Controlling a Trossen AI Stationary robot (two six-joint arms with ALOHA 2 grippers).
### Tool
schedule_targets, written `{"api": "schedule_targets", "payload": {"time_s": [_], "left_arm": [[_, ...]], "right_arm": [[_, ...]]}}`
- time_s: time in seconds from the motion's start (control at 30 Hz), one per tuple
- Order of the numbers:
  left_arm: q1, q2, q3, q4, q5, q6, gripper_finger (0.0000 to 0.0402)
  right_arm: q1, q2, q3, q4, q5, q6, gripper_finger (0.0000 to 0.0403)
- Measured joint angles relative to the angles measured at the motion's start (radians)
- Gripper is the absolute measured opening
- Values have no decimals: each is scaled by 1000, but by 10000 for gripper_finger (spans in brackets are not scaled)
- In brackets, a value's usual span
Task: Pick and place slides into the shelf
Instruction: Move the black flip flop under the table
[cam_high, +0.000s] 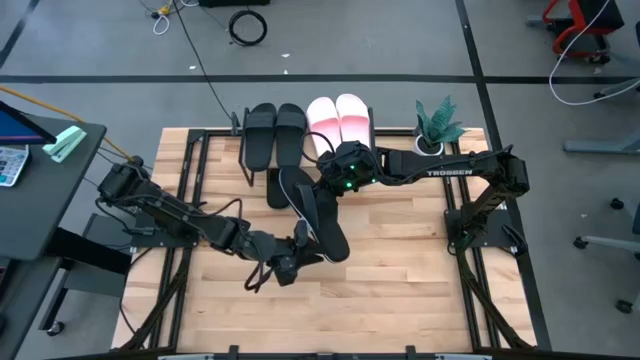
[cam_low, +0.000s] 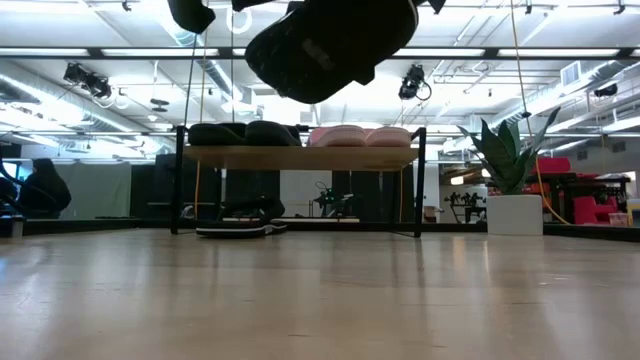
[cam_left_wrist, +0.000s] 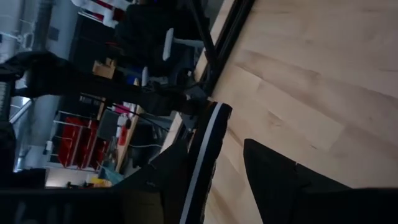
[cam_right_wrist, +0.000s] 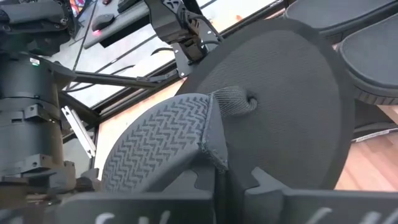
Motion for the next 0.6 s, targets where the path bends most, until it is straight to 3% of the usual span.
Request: {"api": "schedule_targets", "payload": {"time_s": [0.6], "left_arm": [[21, 0, 0, 57, 2, 69, 163]], "right_arm": [[0, 0, 0, 13, 15, -35, 6]]}}
